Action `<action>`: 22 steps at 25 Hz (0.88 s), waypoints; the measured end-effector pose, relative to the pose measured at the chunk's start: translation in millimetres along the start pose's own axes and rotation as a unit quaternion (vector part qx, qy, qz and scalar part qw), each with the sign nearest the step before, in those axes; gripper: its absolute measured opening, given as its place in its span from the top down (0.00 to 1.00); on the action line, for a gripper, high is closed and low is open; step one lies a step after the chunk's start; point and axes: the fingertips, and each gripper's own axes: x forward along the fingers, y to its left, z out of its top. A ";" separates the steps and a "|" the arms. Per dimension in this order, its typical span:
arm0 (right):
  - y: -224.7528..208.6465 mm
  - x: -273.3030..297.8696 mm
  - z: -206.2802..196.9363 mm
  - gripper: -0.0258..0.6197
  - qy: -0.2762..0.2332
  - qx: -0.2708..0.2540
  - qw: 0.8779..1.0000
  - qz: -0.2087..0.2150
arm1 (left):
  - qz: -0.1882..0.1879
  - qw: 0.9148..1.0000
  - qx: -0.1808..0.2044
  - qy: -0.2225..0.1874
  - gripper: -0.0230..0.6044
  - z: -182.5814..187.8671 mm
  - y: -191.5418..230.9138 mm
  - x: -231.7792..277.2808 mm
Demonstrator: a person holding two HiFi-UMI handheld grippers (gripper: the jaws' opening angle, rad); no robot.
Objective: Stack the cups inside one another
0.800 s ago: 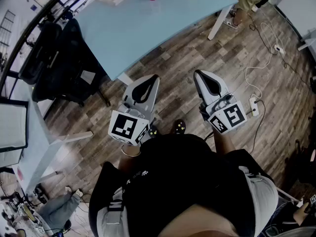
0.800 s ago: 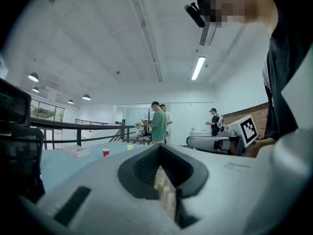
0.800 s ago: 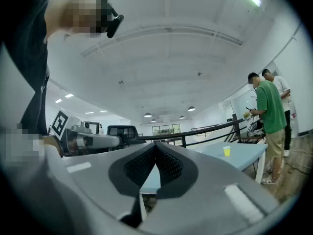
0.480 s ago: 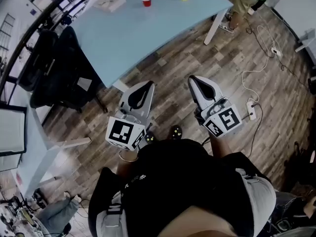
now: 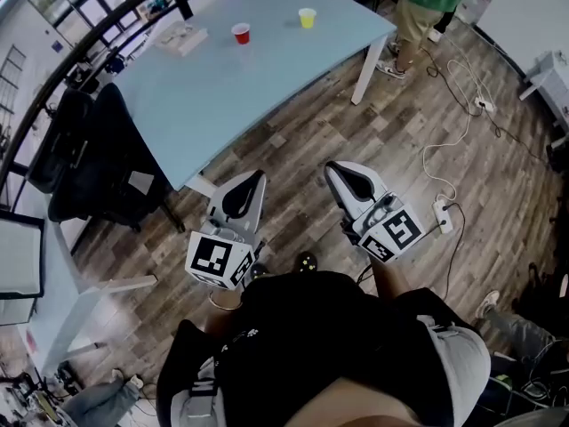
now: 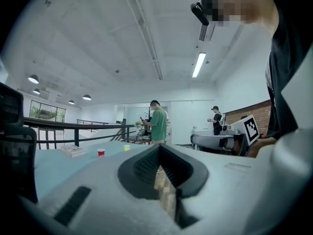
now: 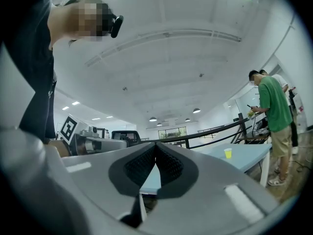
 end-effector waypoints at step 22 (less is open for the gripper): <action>-45.4 -39.2 -13.7 0.95 0.012 0.021 0.999 -0.036 | -0.034 0.999 0.020 0.017 0.99 -4.3 -28.0 52.0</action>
